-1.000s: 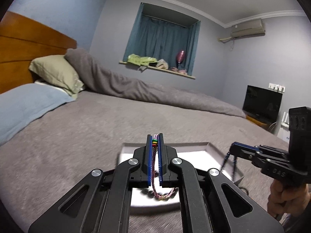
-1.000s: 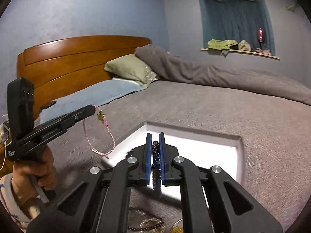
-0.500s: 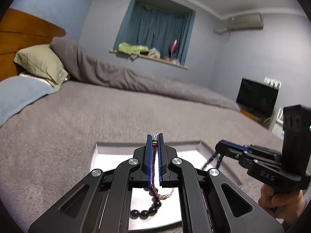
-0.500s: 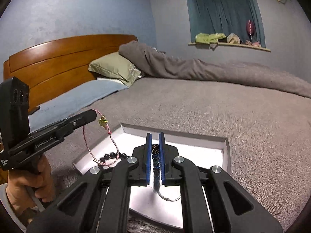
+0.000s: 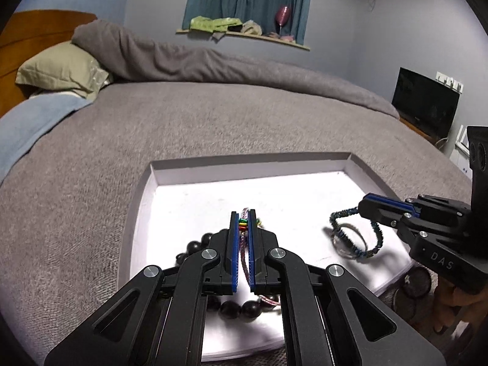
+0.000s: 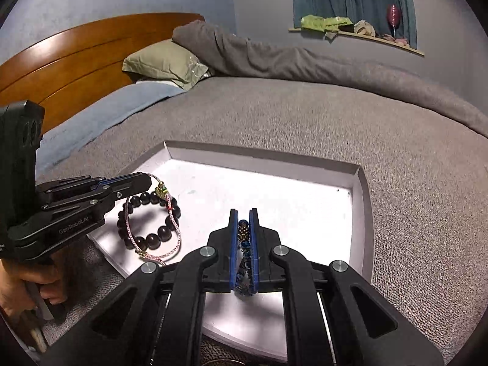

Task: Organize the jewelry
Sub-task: 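Open left tool dropping pink bracelet while right tool releases blue bracelet in tray, then withdraw both open tools from the tray toward the remaining jewelry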

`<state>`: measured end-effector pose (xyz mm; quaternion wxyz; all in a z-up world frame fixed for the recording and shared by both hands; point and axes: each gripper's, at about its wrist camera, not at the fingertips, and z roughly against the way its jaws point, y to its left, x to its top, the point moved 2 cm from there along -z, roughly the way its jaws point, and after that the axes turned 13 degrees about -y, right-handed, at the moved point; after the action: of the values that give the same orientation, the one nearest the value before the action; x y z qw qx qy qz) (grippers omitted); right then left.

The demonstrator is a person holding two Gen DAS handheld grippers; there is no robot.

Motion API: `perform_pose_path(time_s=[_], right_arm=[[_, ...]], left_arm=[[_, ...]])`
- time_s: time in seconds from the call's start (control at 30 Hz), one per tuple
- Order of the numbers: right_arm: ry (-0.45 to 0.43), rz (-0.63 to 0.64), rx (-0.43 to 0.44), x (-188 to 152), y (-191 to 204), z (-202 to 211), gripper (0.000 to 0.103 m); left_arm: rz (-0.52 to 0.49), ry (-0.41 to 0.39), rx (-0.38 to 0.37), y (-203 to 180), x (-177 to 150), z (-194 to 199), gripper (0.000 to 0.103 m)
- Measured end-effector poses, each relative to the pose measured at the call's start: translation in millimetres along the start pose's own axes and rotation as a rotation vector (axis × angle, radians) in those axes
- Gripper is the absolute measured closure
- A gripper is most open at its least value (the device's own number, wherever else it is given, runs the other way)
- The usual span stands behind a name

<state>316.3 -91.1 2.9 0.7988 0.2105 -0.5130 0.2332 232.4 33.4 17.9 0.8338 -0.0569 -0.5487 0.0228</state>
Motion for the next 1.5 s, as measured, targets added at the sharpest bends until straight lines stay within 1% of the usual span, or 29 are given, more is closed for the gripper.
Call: perform_pose_path(time_s=[0.23,0.3,0.33,0.37,0.4,0.43,0.47,0.57,0.6,0.63,0.67,0.7,0.73,0.8,0.83,0.87,0.93,1.0,1.1,1.43,1.5], right_arm=[[0.043,0.002,-0.013,-9.0,-0.5,-9.0,0.096],[0.051,0.007,-0.016,-10.2,-0.1,-9.8,0.096],[0.053,0.006,-0.017,-11.1,-0.4,-9.7,0.096],[0.054,0.004,-0.018,-11.7,-0.9,-9.8,0.095],[0.058,0.002,-0.016,-12.4,-1.2,-10.1,0.095],[0.058,0.004,-0.017,-12.8,-1.1,-10.2,0.095],[0.056,0.005,-0.018,-13.5,-0.3,-8.1,0.095],[0.049,0.001,-0.016,-13.1,-0.4,-6.0,0.093],[0.046,0.000,-0.015,-12.8,-0.4,-5.2,0.089],[0.043,-0.001,-0.013,-12.8,-1.0,-4.1,0.087],[0.039,-0.004,-0.011,-12.8,-1.4,-2.9,0.084],[0.035,-0.006,-0.009,-12.9,-1.6,-1.8,0.083],[0.031,-0.006,-0.008,-12.9,-1.7,-0.8,0.083],[0.024,-0.007,-0.008,-13.8,-3.6,3.3,0.079],[0.021,-0.009,-0.006,-14.1,-3.9,4.8,0.078],[0.018,-0.009,-0.005,-14.3,-4.4,6.3,0.075],[0.008,-0.004,-0.006,-15.4,-5.0,11.1,0.072],[-0.002,-0.003,-0.009,-15.8,-5.6,15.4,0.065],[-0.023,-0.013,-0.005,-17.7,-9.0,28.3,0.057],[-0.059,-0.048,-0.012,-23.9,-14.9,63.9,0.041],[-0.062,-0.051,-0.013,-25.9,-13.5,69.2,0.036]], left_arm=[[0.003,0.083,0.014,6.3,-12.2,-12.0,0.097],[0.006,0.092,0.012,6.7,-13.7,-12.4,0.097],[0.005,0.098,0.007,6.4,-13.9,-12.9,0.095],[0.002,0.099,0.011,6.5,-14.3,-12.8,0.089],[0.000,0.097,0.016,7.6,-13.2,-13.3,0.079],[-0.003,0.093,0.019,7.8,-12.5,-12.6,0.074],[-0.004,0.091,0.018,6.9,-12.2,-12.0,0.066],[-0.008,0.081,0.008,4.9,-10.6,-8.6,0.057],[-0.017,0.078,0.008,3.9,-10.2,-7.7,0.051],[-0.025,0.073,0.010,2.5,-10.4,-6.0,0.048],[-0.031,0.068,0.011,1.8,-9.9,-5.1,0.042],[-0.035,0.063,0.011,1.3,-9.6,-3.8,0.038],[-0.038,0.058,0.011,1.1,-9.2,-2.6,0.036],[-0.042,0.049,0.012,0.7,-8.6,-0.2,0.028],[-0.043,0.046,0.014,0.6,-8.6,0.7,0.026],[-0.044,0.040,0.016,0.8,-8.3,2.3,0.024],[-0.045,0.034,0.014,0.9,-8.7,4.3,0.022],[-0.050,0.025,0.016,0.3,-9.1,7.7,0.018],[-0.061,0.007,0.015,-0.6,-10.4,16.7,0.013],[-0.074,-0.021,0.005,-2.5,-17.5,43.5,0.011],[-0.075,-0.024,0.006,-1.3,-19.1,48.2,0.011]])
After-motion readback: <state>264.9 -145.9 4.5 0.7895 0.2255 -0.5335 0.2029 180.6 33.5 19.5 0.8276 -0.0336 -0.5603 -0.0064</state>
